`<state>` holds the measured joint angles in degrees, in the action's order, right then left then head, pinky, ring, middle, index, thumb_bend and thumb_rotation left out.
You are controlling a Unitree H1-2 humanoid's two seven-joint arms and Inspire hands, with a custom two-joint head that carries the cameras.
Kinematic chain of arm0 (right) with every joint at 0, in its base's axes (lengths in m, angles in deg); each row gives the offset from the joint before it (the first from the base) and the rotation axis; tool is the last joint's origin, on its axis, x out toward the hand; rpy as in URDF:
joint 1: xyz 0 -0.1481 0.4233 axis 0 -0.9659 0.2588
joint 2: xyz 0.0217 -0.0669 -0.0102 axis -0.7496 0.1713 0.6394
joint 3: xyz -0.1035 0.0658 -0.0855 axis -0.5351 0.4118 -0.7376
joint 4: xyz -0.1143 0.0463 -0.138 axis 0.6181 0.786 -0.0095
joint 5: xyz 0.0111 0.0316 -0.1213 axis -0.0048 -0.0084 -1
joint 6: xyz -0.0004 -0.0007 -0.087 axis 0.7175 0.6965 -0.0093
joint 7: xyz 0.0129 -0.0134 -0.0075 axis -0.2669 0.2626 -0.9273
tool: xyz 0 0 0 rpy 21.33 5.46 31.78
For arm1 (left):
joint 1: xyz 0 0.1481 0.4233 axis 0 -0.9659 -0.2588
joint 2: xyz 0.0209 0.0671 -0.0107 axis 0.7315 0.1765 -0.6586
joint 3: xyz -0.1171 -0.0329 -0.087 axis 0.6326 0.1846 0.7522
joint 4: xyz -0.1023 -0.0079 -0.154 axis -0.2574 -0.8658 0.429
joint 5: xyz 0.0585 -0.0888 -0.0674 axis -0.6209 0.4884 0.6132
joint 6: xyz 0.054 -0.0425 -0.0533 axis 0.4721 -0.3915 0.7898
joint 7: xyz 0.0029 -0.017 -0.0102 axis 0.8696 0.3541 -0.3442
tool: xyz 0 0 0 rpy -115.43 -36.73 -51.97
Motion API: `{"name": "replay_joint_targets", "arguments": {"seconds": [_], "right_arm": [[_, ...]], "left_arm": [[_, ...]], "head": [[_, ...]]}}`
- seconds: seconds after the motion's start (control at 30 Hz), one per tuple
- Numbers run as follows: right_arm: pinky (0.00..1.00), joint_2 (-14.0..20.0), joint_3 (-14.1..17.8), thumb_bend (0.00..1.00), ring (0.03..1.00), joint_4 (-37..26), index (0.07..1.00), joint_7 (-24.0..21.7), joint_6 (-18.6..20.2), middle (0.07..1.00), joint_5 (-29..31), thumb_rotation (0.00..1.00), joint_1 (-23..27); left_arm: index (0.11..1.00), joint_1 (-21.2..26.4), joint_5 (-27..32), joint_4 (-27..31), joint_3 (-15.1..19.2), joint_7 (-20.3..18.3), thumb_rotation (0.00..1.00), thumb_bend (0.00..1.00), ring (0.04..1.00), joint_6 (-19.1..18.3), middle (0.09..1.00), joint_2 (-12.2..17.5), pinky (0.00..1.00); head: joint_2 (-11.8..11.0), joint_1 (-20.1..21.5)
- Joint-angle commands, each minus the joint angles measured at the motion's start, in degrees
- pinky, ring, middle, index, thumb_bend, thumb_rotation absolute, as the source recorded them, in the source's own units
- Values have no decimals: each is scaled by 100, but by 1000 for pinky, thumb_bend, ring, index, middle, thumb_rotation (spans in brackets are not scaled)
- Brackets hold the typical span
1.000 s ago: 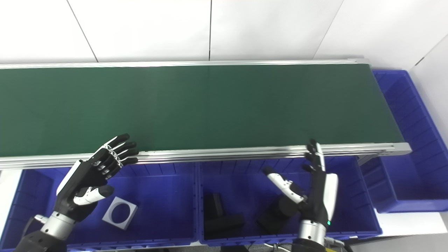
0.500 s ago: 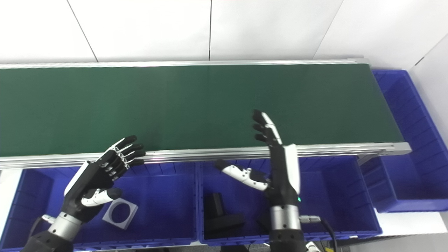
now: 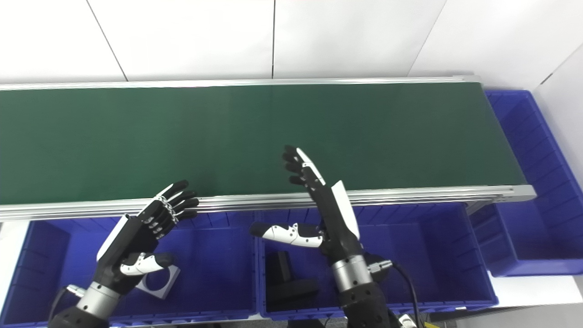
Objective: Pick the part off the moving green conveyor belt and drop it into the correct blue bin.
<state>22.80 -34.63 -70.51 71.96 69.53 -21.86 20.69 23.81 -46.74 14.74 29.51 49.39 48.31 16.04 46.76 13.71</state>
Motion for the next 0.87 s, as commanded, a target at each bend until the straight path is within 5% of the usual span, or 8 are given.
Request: {"name": "replay_joint_targets", "arguments": {"seconds": [0.0, 0.33, 0.83], "right_arm": [[800, -1, -30, 877, 867, 31, 932, -88, -239, 891, 316, 346, -12], [804, 275, 91, 851, 883, 539, 958, -401, -440, 919, 1284, 322, -208], [830, 503, 84, 846, 894, 614, 964, -587, -573, 927, 1435, 368, -155]], "left_arm": [[917, -32, -4, 216, -36, 45, 455, 923, 874, 196, 887, -14, 822], [918, -58, -211, 281, -162, 173, 454, 922, 891, 151, 904, -58, 839], [930, -83, -278, 361, -209, 371, 463, 930, 896, 117, 911, -89, 849]], "head": [[7, -57], [7, -320], [38, -331]]}}
